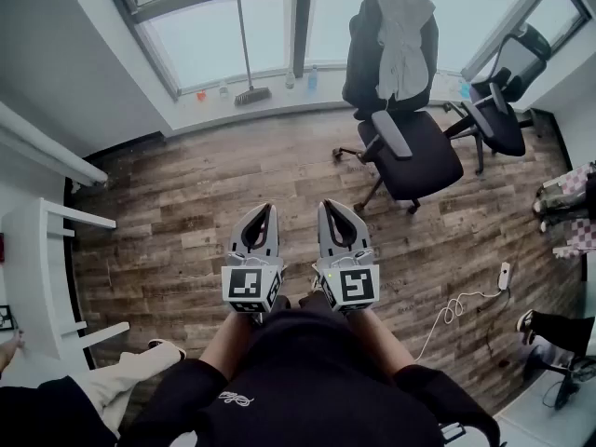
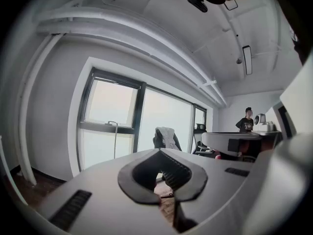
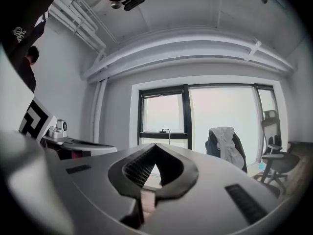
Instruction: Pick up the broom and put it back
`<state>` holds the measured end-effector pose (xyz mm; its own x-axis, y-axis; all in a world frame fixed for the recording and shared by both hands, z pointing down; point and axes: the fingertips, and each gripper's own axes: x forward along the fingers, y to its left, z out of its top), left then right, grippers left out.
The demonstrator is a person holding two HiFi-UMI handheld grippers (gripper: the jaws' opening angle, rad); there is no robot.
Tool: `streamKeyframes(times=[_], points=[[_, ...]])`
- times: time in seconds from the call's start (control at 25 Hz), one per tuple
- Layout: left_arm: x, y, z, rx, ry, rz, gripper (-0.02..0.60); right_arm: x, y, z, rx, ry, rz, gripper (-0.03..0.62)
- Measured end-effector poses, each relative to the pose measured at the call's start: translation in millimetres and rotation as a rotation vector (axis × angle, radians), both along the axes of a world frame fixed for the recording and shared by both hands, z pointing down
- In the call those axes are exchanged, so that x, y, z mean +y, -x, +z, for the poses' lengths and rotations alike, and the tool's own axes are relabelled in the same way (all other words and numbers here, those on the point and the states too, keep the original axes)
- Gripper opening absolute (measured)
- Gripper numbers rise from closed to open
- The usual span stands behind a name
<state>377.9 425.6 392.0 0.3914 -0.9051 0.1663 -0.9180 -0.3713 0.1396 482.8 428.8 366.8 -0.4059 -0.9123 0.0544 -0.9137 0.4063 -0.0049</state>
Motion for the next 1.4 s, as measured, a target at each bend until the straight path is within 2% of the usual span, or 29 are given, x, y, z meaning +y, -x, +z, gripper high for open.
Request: streamKeyframes(times=[0.24, 0.56, 0.92, 1.08, 1.4], points=[[-11, 1, -3, -0.003, -0.03, 0.003, 0.002, -11, 5, -7, -0.008, -0.055, 0.004, 0.021], [-12, 4, 0, 0.013, -0.028, 0.026, 0.002, -12, 18, -3, -0.003, -0.039, -0.004, 0.021], [-10, -7, 6, 0.021, -0.013, 0.043, 0.002, -9, 8, -4, -0.012, -0.026, 0.017, 0.021], [-10, 14, 5, 0.023, -0.019, 0.031, 0.002, -12, 20, 2, 0.029, -0.03, 0.016, 0.021], [-4, 81, 27, 0.02, 0.037, 0.029, 0.002, -13, 80, 17, 0.03, -0.011, 0.012, 0.021]])
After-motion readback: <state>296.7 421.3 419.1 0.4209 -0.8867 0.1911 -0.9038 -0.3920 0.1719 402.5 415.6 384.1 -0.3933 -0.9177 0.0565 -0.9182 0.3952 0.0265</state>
